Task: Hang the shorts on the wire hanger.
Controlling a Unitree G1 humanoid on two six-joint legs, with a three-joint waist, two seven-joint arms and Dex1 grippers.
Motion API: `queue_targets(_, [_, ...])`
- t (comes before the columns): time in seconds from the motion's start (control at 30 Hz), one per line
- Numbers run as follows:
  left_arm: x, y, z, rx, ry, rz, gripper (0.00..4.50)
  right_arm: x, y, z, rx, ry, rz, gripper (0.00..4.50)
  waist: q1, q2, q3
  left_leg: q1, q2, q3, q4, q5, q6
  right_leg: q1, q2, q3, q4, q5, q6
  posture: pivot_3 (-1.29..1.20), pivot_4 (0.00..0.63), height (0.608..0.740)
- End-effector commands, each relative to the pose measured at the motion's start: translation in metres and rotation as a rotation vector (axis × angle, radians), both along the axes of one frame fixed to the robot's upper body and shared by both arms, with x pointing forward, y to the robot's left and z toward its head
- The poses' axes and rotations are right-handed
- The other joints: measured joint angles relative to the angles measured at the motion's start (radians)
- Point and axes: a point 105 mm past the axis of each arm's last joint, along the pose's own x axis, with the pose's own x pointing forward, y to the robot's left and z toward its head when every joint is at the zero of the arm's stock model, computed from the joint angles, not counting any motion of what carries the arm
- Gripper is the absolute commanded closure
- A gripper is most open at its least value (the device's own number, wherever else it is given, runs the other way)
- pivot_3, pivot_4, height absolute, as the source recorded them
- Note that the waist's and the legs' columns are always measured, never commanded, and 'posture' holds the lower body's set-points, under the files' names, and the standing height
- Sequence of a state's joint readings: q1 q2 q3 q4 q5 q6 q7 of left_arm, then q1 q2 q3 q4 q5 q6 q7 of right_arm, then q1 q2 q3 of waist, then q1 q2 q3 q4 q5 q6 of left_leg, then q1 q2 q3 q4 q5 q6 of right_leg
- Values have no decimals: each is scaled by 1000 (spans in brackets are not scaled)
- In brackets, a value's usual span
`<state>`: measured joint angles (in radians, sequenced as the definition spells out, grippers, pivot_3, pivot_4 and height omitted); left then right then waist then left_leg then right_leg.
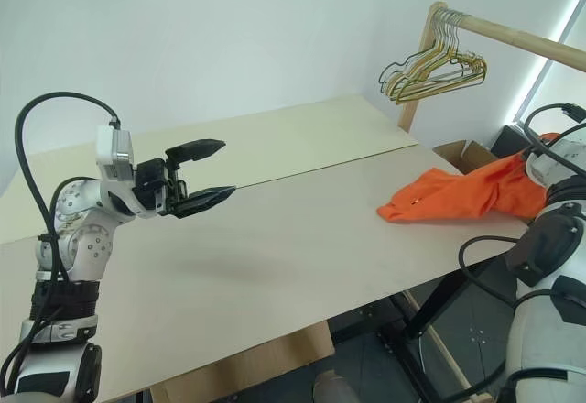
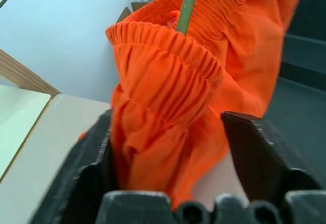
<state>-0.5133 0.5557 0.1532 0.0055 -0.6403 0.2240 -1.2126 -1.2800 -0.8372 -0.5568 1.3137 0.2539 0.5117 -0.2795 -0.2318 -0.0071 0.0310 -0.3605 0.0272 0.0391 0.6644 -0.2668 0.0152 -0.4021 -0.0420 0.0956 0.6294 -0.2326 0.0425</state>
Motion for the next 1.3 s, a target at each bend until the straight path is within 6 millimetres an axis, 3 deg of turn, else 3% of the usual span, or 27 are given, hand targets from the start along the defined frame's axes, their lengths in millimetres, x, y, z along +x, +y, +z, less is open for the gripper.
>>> queue_targets(0.03, [-7,-1,14,-31,-59,-20,0,1,-3,22,-51,-53,-19,37,0,0,0,0,0,0,0,0,0,0,0,0,0,0,0,-112,0,740])
queue_targets(0.3, [-8,-2,17,-80,-57,-41,0,-1,-5,20,-141,14,-59,37,0,0,0,0,0,0,0,0,0,0,0,0,0,0,0,-117,0,740])
queue_targets(0.4, [-8,0,20,-114,-50,-44,0,-6,-13,36,-280,20,-132,37,0,0,0,0,0,0,0,0,0,0,0,1,0,0,0,-115,0,740])
queue_targets(0.53, [-8,2,22,-139,-46,-46,0,-1,-8,56,-395,-25,-125,37,-1,0,0,0,0,0,0,0,0,0,0,1,0,1,0,-114,0,740])
queue_targets(0.67, [-9,2,20,-135,-42,-43,0,-8,-7,83,-628,1,-224,37,1,0,0,0,0,0,0,0,0,0,0,1,0,1,0,-113,0,740])
queue_targets(0.9, [-12,6,24,-161,-43,-44,0,-1,17,118,-895,-43,-224,37,0,0,0,3,0,0,0,0,0,0,0,2,0,1,0,-103,0,740])
queue_targets(1.07, [-17,8,23,-174,-42,-36,0,22,69,137,-1099,-163,-25,37,-1,0,0,6,0,0,0,0,1,0,0,2,0,2,-1,-80,0,740])
queue_targets(1.23, [-17,23,18,-164,0,41,0,56,140,102,-1172,-175,408,37,2,0,0,7,1,0,0,0,1,1,1,2,1,2,0,-54,0,740])
queue_targets(1.3, [-14,33,14,-137,40,98,0,64,168,75,-1152,-155,589,37,8,-1,0,7,1,-2,0,0,0,0,1,1,1,3,-1,-34,0,740])
